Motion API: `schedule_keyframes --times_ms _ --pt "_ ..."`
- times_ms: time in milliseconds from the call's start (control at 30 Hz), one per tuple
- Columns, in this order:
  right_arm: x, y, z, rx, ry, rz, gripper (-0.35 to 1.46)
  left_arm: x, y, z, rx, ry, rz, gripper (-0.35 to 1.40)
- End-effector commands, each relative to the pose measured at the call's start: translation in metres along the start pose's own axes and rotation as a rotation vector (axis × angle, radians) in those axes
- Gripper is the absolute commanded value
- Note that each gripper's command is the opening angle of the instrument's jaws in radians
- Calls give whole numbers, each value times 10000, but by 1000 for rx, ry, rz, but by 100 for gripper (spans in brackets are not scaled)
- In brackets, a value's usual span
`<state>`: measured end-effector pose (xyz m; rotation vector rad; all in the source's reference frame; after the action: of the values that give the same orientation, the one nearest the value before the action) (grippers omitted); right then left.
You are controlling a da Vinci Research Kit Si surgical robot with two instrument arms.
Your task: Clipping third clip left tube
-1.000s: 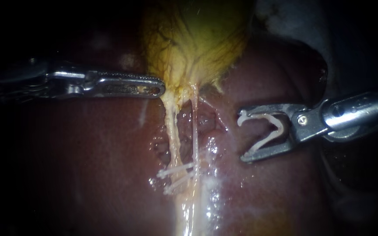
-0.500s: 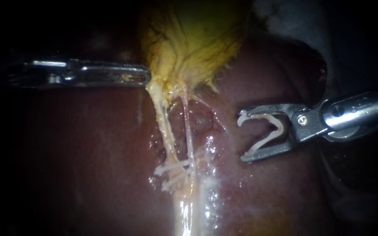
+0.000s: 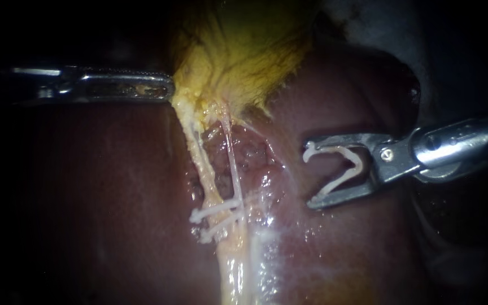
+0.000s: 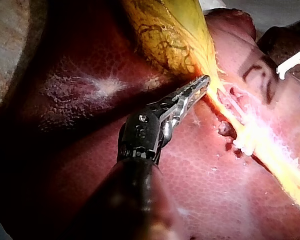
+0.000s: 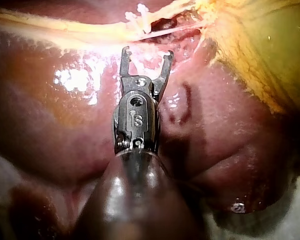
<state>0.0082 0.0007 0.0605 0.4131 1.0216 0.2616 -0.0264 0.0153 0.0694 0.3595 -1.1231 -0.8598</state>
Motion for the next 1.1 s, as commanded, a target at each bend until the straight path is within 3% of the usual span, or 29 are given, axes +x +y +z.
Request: schedule_keyframes --times_ms 33,433,600,833,1100 --pt "1 0 3 5 5 14 55 1 0 1 0 0 1 -35" --pt "21 1 44 109 116 187 54 0 0 0 0 0 0 -35" --pt "24 4 60 127 124 221 54 0 -1 0 -1 0 0 -35" --pt "9 10 86 152 124 260 54 0 -3 0 -2 0 0 -35" --pt "-22 20 112 181 108 306 54 0 -4 0 -3 0 0 -35"
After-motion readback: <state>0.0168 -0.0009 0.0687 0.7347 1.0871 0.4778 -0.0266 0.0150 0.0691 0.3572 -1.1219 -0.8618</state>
